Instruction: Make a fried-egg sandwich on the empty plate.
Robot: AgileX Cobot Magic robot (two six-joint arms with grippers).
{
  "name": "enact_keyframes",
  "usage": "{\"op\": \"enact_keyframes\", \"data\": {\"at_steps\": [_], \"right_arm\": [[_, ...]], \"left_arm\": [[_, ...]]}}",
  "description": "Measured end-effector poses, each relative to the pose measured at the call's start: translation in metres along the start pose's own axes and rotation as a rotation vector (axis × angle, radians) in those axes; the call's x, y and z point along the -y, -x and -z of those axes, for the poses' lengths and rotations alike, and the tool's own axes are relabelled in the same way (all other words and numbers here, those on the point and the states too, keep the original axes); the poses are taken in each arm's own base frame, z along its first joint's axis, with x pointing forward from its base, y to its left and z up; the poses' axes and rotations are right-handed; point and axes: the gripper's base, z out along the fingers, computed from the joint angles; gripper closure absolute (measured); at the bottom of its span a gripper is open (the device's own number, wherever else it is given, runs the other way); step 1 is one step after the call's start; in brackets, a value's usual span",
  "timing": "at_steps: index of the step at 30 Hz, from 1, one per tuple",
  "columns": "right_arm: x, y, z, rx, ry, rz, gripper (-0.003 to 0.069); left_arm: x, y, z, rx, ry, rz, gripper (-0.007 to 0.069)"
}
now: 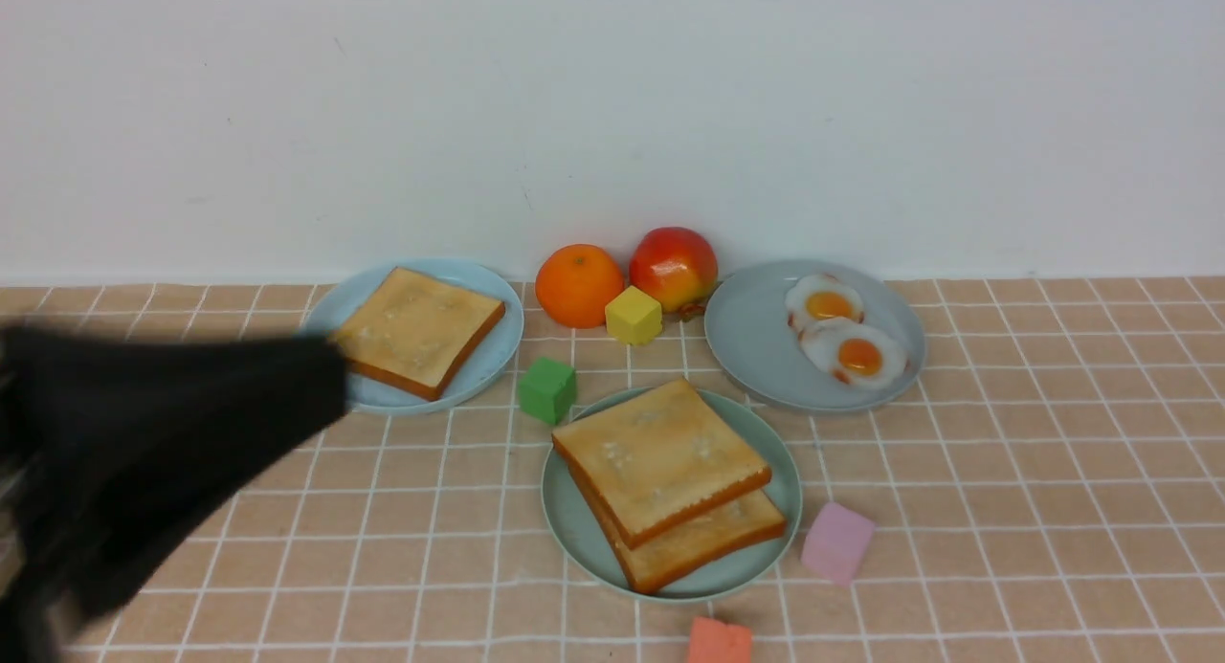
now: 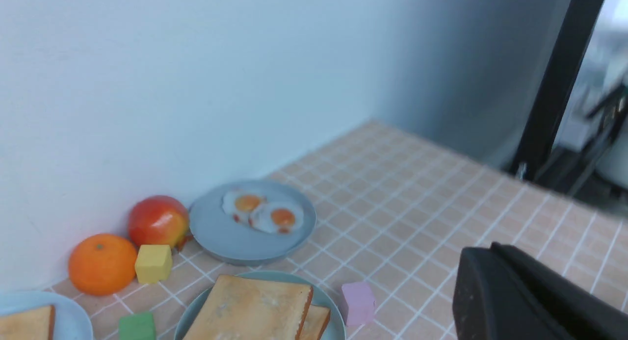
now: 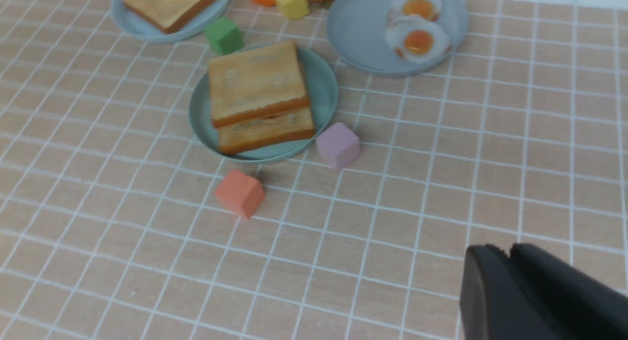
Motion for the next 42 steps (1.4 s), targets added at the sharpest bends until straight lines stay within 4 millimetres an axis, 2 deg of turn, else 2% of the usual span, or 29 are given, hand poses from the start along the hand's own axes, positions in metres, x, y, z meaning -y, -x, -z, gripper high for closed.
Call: {"op": "enact_keyframes", "data": {"at_steps": [1, 3, 5, 8, 12, 17, 22, 29, 31, 34, 37, 40, 41, 42], "right_arm": [[0.0, 0.0, -0.001, -0.003, -0.001, -0.004, 0.0585], [0.003, -0.011, 0.0, 0.019, -0.014, -0.034, 0.0585], [0.004, -0.015, -0.001, 0.039, -0.019, -0.06, 0.0585], [0.005, -0.017, -0.009, 0.078, -0.015, -0.101, 0.0585], [0.007, -0.015, -0.024, 0.149, -0.005, -0.124, 0.058], [0.01, -0.022, -0.044, 0.174, -0.007, -0.133, 0.0571], [0.013, -0.035, -0.06, 0.112, -0.023, -0.14, 0.0564], [0.015, -0.045, -0.068, 0.049, -0.038, -0.14, 0.056], [0.016, -0.046, -0.068, 0.05, -0.051, -0.134, 0.0559], [0.023, -0.05, -0.069, 0.142, -0.132, -0.141, 0.0584], [0.028, -0.062, -0.079, 0.235, -0.186, -0.156, 0.0641], [0.037, -0.096, -0.1, 0.273, -0.249, -0.137, 0.0673], [0.038, -0.098, -0.101, 0.275, -0.253, -0.136, 0.0673], [0.042, -0.118, -0.113, 0.28, -0.275, -0.129, 0.0673]], "left_arm": [[0.0, -0.002, 0.002, 0.006, 0.001, 0.002, 0.0638], [-0.002, -0.029, 0.023, 0.081, 0.015, 0.009, 0.0638], [-0.003, -0.046, 0.036, 0.139, 0.023, 0.012, 0.0638], [-0.005, -0.064, 0.05, 0.218, 0.031, 0.011, 0.0638], [-0.006, -0.083, 0.058, 0.252, 0.031, 0.01, 0.0638], [-0.007, -0.104, 0.054, 0.201, 0.033, 0.014, 0.0638], [-0.008, -0.118, 0.05, 0.147, 0.032, 0.017, 0.0638], [-0.009, -0.13, 0.047, 0.106, 0.033, 0.019, 0.0638], [-0.009, -0.13, 0.046, 0.101, 0.032, 0.019, 0.0638], [-0.009, -0.13, 0.046, 0.101, 0.032, 0.019, 0.0638], [-0.009, -0.13, 0.046, 0.101, 0.032, 0.019, 0.0638], [-0.009, -0.13, 0.046, 0.101, 0.032, 0.019, 0.0638], [-0.009, -0.13, 0.046, 0.101, 0.032, 0.019, 0.0638], [-0.009, -0.13, 0.046, 0.101, 0.032, 0.019, 0.0638]]}}
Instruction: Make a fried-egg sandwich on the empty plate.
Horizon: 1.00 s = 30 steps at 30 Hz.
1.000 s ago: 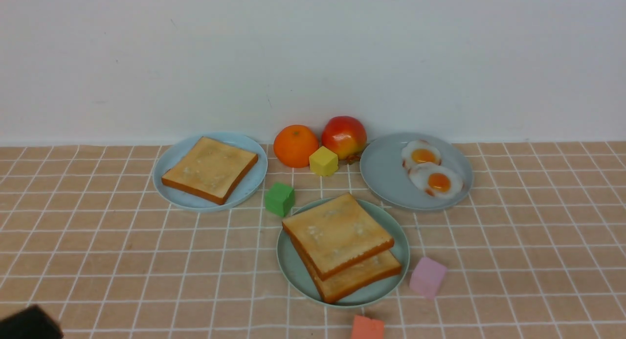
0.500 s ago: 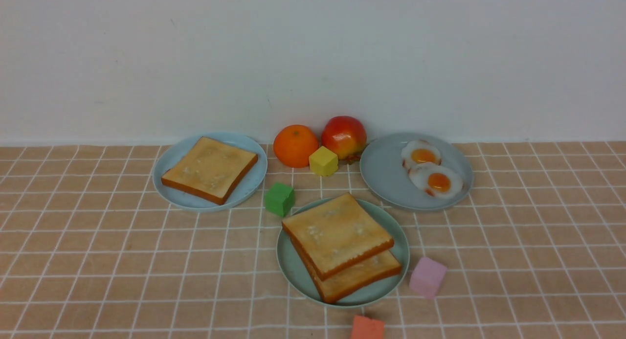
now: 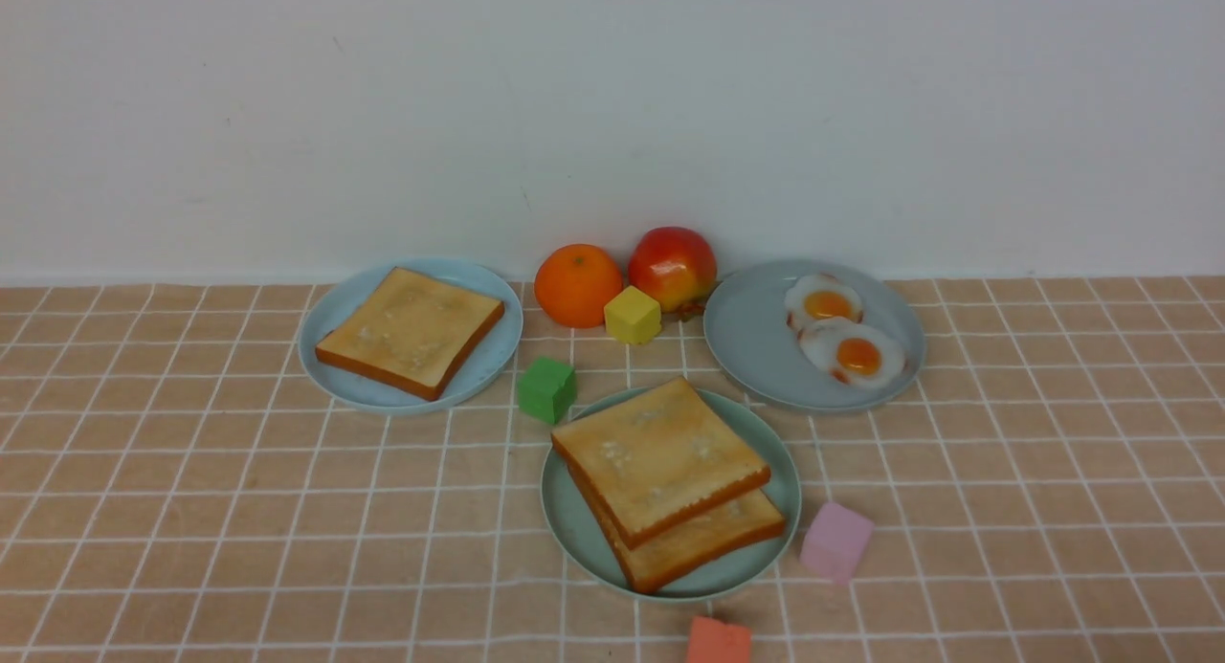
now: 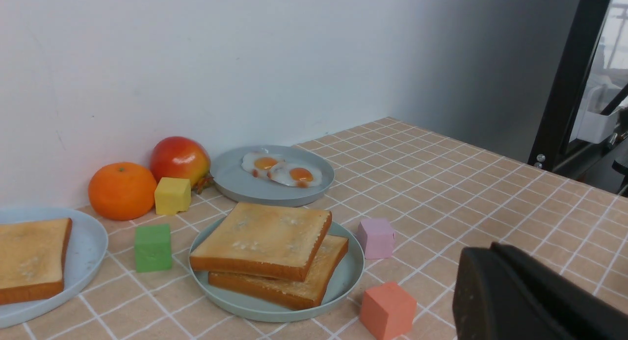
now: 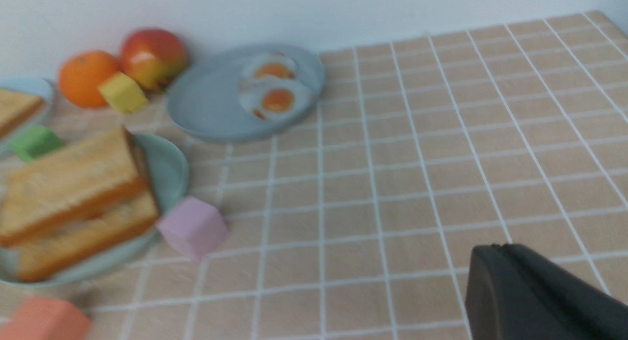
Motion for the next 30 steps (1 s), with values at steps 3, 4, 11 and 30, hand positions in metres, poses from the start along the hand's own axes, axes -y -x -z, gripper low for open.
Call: {"op": "enact_keyframes", "data": {"at_steps": [3, 4, 11, 30], "right_arm": [[0.006, -0.033, -0.014, -0.036, -0.018, 0.015, 0.0673], [0.008, -0.043, -0.019, -0.049, -0.022, 0.022, 0.0673], [0.007, -0.042, -0.021, 0.003, -0.011, 0.019, 0.0673], [0.007, -0.042, -0.021, 0.005, -0.009, 0.016, 0.0659]], "left_arm": [[0.0, 0.0, 0.0, 0.001, 0.0, 0.0, 0.0638], [0.0, 0.0, 0.0, 0.001, 0.0, 0.0, 0.0638], [0.0, 0.0, 0.0, -0.001, -0.001, 0.0, 0.0637], [0.0, 0.0, 0.0, -0.003, -0.001, 0.0, 0.0619]]}}
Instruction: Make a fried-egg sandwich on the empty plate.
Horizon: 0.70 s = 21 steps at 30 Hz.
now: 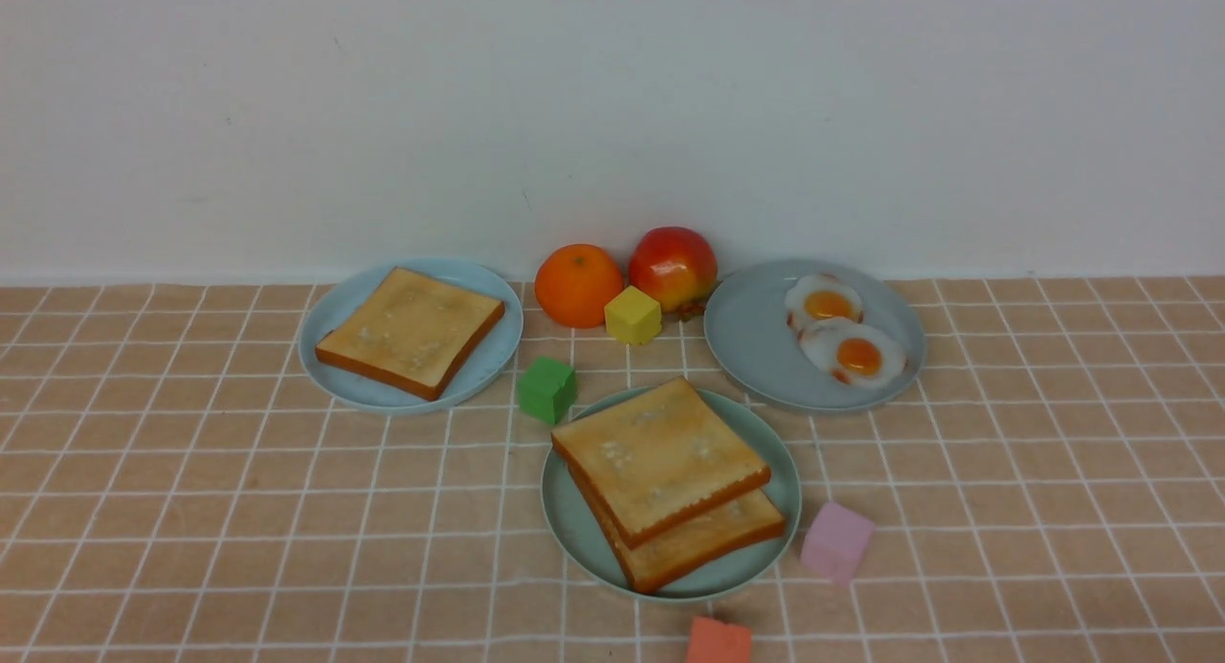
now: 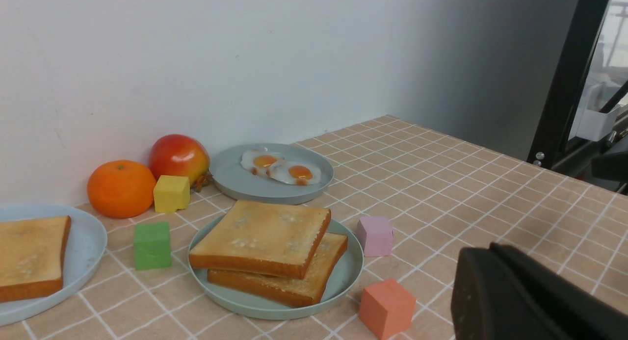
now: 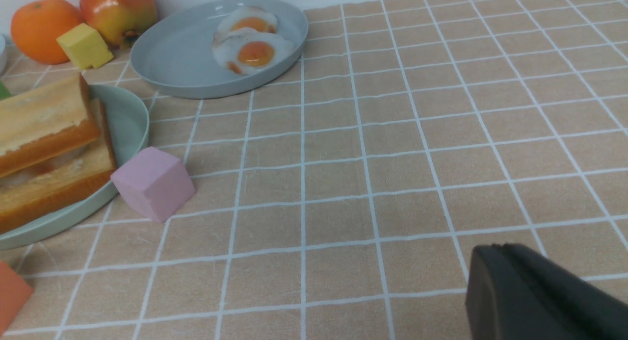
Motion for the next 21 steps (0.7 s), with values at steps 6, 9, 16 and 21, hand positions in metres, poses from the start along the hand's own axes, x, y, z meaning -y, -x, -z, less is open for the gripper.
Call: {"op": "enact_keyframes", "data": {"at_steps": [6, 9, 16, 21], "right_arm": [[0.0, 0.0, 0.0, 0.0, 0.0, 0.001, 0.0659], [0.0, 0.0, 0.0, 0.0, 0.0, 0.001, 0.0659], [0.0, 0.0, 0.0, 0.0, 0.0, 0.001, 0.0655], [0.0, 0.0, 0.0, 0.0, 0.0, 0.001, 0.0652]], "left_arm": [[0.0, -0.001, 0.0, 0.001, 0.002, -0.001, 0.0613], [-0.004, -0.002, -0.001, 0.026, 0.057, -0.024, 0.0615], [-0.029, -0.016, 0.005, 0.072, 0.495, -0.029, 0.0638], [-0.038, -0.043, 0.011, -0.117, 0.683, 0.104, 0.0638]]}}
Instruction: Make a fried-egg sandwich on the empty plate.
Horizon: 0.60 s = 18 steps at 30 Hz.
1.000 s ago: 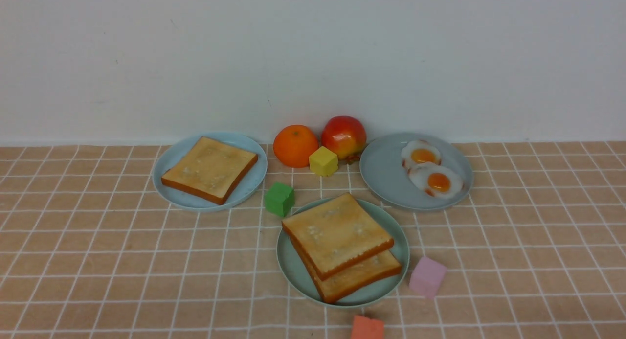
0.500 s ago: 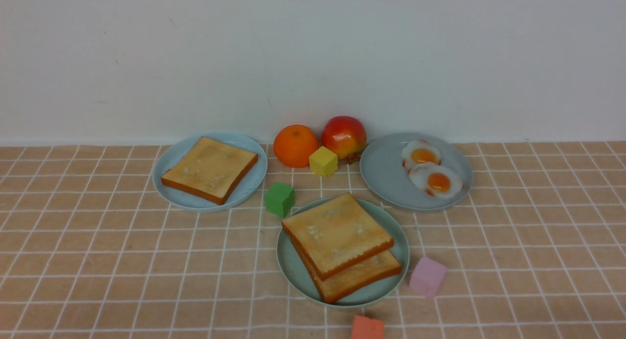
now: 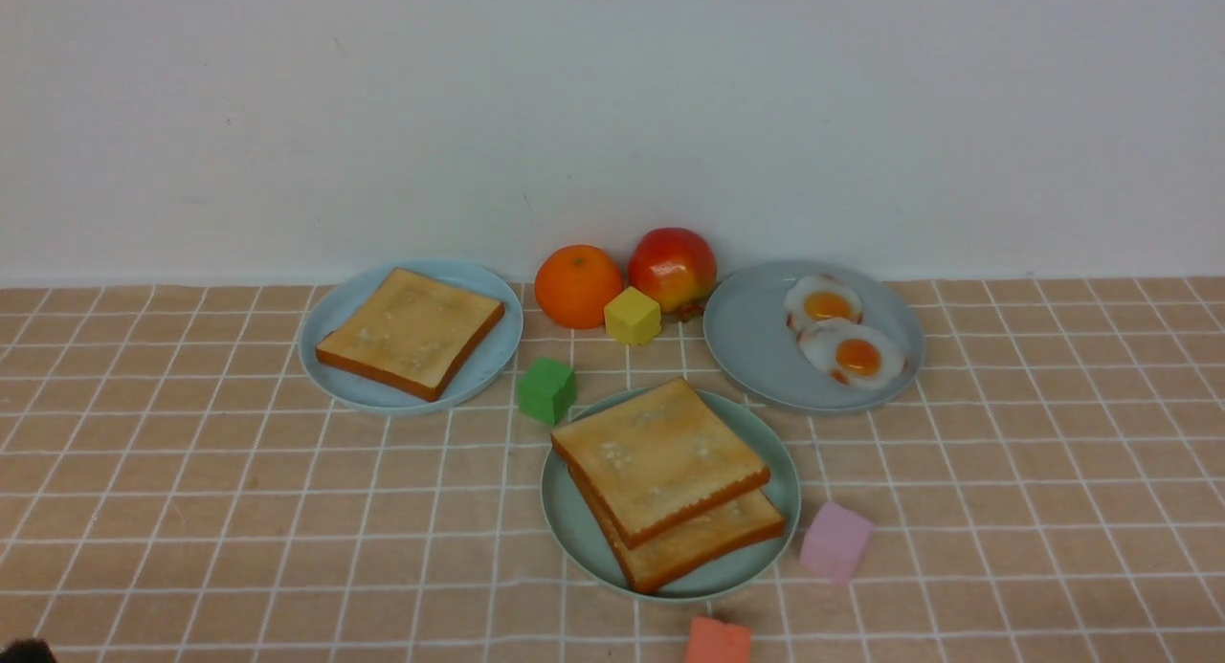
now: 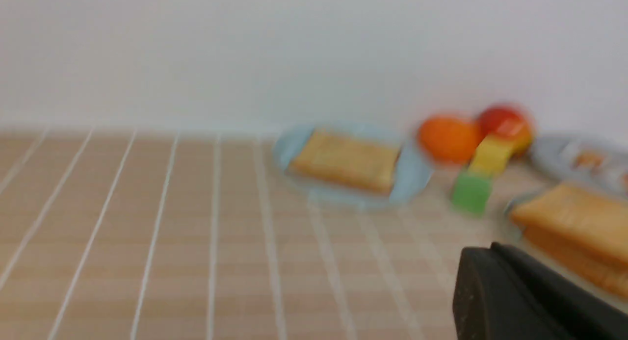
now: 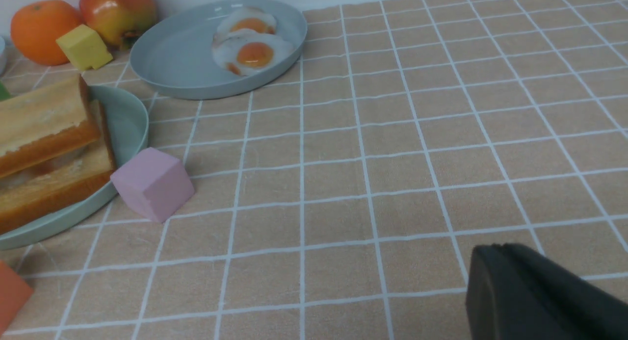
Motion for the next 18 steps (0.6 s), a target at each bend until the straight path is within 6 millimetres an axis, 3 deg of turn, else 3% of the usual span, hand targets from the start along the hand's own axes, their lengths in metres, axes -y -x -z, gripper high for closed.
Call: {"op": "enact_keyframes", "data": {"at_steps": [4, 18], "right_arm": [[0.0, 0.0001, 0.0, 0.001, 0.0, 0.001, 0.0648], [0.0, 0.0001, 0.0, 0.001, 0.0, 0.001, 0.0637]], "left_arm": [[-0.0028, -0.0148, 0.0003, -0.141, 0.043, 0.072, 0.0638], [-0.0033, -0.0145, 0.0003, -0.135, 0.053, 0.141, 0.0638]]}}
